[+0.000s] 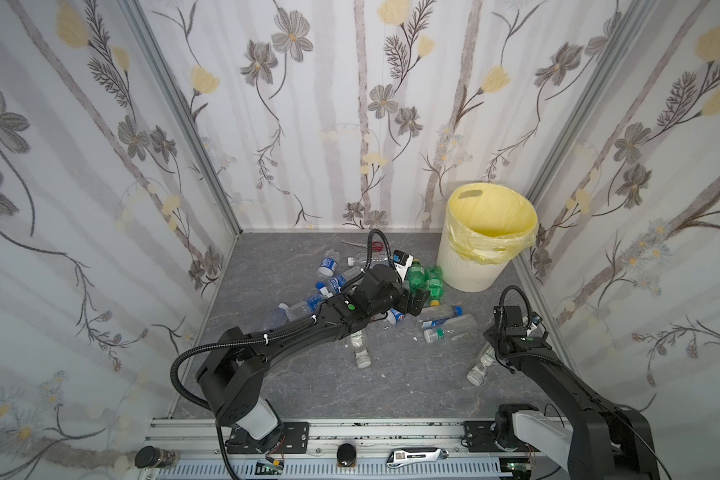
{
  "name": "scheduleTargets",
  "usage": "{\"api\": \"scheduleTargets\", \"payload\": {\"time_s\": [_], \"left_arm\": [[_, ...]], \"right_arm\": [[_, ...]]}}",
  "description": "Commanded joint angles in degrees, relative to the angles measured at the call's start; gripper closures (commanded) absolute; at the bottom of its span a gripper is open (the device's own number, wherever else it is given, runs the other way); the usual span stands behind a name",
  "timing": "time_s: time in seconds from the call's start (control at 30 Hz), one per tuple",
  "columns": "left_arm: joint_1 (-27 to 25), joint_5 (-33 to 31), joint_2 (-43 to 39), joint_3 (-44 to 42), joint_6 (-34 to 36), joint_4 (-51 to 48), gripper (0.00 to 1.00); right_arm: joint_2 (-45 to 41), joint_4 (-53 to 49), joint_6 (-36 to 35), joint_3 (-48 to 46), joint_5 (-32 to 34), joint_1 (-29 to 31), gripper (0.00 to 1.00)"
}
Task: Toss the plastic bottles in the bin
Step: 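Close the right gripper on the clear plastic box and lift it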
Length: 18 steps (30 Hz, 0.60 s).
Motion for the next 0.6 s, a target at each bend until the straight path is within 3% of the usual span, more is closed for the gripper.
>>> {"api": "scheduleTargets", "payload": {"time_s": [0.0, 0.13, 0.3, 0.57], "left_arm": [[0.0, -0.5, 0.6, 0.3, 0.6, 0.9, 0.00], [0.0, -0.3, 1.1, 0.6, 0.5, 0.9, 0.00], [0.0, -0.3, 1.4, 0.6, 0.6, 0.9, 0.00], [0.0, 0.1, 1.7, 0.8, 0.2, 0.9, 0.00]], "right_arm": [[2.8, 3.7, -2.1, 2.2, -0.4, -1.6, 0.37], [6.0, 4.3, -4.1, 4.3, -1.7, -3.4, 0.35], [7.6, 4.8, -7.5, 6.4, -4.2, -4.4, 0.25], [-0.4, 1.8, -8.5, 4.3, -7.2, -4.4, 0.09]]}}
